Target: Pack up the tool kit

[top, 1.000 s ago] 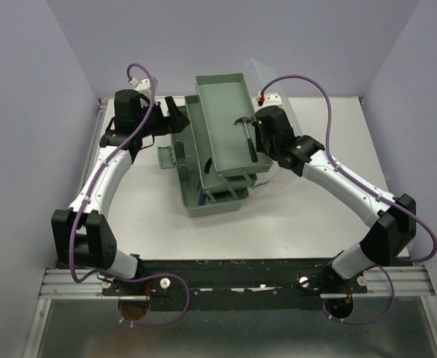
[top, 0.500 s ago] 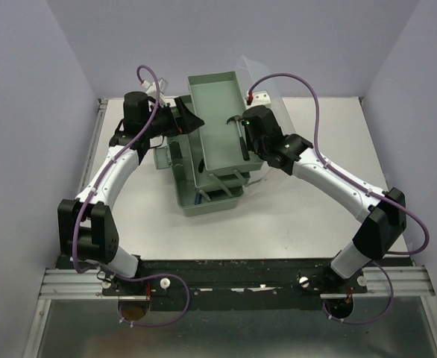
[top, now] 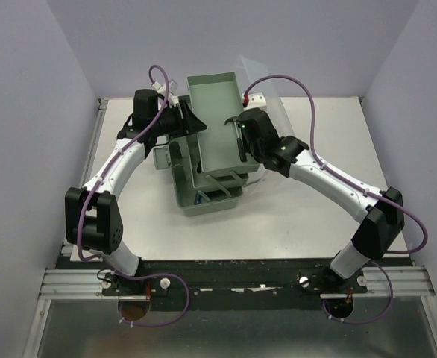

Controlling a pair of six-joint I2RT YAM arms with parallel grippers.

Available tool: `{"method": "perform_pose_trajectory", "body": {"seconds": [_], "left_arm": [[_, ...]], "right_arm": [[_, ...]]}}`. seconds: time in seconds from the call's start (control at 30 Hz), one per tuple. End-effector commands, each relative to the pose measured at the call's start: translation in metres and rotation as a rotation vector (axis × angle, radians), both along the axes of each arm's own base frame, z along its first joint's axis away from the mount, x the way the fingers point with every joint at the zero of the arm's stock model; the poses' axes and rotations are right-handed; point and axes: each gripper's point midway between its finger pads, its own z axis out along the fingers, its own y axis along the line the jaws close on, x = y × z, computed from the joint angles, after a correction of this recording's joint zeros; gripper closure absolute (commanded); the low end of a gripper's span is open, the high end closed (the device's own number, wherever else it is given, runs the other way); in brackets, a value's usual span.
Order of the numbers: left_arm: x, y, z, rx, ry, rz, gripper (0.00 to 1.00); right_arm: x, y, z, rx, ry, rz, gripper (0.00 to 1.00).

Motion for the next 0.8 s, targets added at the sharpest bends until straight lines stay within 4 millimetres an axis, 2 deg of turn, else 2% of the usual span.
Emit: {"method": "perform_pose_trajectory", "body": {"seconds": [0.0,0.1,0.2,0.23,0.27,0.33,0.37,0.6,0.77], "left_arm": [[0.001,0.001,-0.014,0.054,0.026,-0.001,0.59],[0.002,0.005,-0.016,0.077,0.03,0.015,0.64],[0.002,0.007,-0.018,0.088,0.034,0.022,0.67],[0.002,0.007,-0.019,0.093,0.036,0.023,0.68],[0.003,0.008,-0.019,0.096,0.038,0.025,0.7],[0.004,0.01,-0.021,0.109,0.046,0.038,0.73],[0.004,0.011,-0.022,0.116,0.047,0.041,0.73],[0.007,0.026,-0.028,0.201,0.053,0.101,0.81],[0.008,0.036,-0.033,0.258,0.066,0.131,0.86]], "right_arm": [[-0.02,0.023,-0.04,-0.034,0.13,0.083,0.86],[-0.026,0.03,-0.029,-0.023,0.129,0.114,0.62],[-0.031,0.039,-0.017,-0.004,0.137,0.162,0.48],[-0.033,0.043,-0.012,0.003,0.135,0.181,0.46],[-0.036,0.047,-0.009,0.009,0.139,0.199,0.36],[-0.039,0.052,-0.001,0.017,0.135,0.224,0.34],[-0.04,0.054,0.004,0.024,0.128,0.231,0.22],[-0.045,0.062,0.041,0.056,0.059,0.279,0.2],[-0.043,0.052,0.067,0.061,-0.001,0.259,0.14]]}}
